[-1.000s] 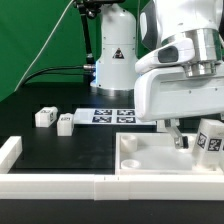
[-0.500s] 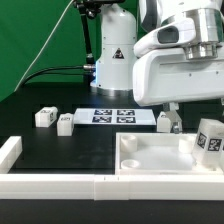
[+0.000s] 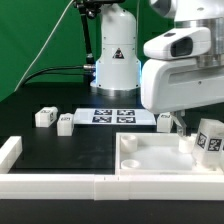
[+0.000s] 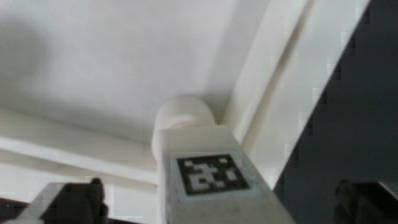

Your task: Assemble one leg

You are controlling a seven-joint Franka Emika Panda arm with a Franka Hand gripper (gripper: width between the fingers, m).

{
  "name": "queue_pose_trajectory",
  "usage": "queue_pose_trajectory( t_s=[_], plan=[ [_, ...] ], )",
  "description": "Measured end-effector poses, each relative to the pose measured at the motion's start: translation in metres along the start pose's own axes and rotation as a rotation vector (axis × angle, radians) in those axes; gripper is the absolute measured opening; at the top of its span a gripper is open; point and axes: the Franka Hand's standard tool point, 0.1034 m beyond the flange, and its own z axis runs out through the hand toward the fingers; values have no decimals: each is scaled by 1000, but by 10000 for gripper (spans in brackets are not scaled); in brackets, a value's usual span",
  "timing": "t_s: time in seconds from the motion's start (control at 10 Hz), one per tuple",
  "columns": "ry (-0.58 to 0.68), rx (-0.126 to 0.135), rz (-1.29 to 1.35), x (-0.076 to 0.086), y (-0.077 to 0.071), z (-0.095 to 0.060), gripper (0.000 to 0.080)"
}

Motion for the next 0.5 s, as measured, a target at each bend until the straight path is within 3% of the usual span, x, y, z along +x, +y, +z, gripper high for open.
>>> queue_pose_trajectory(
  t_s=[0.1, 0.5],
  plan=[
    [13, -4, 6, 9, 6, -1, 649],
    [18, -12, 13, 12, 17, 1, 649]
  ],
)
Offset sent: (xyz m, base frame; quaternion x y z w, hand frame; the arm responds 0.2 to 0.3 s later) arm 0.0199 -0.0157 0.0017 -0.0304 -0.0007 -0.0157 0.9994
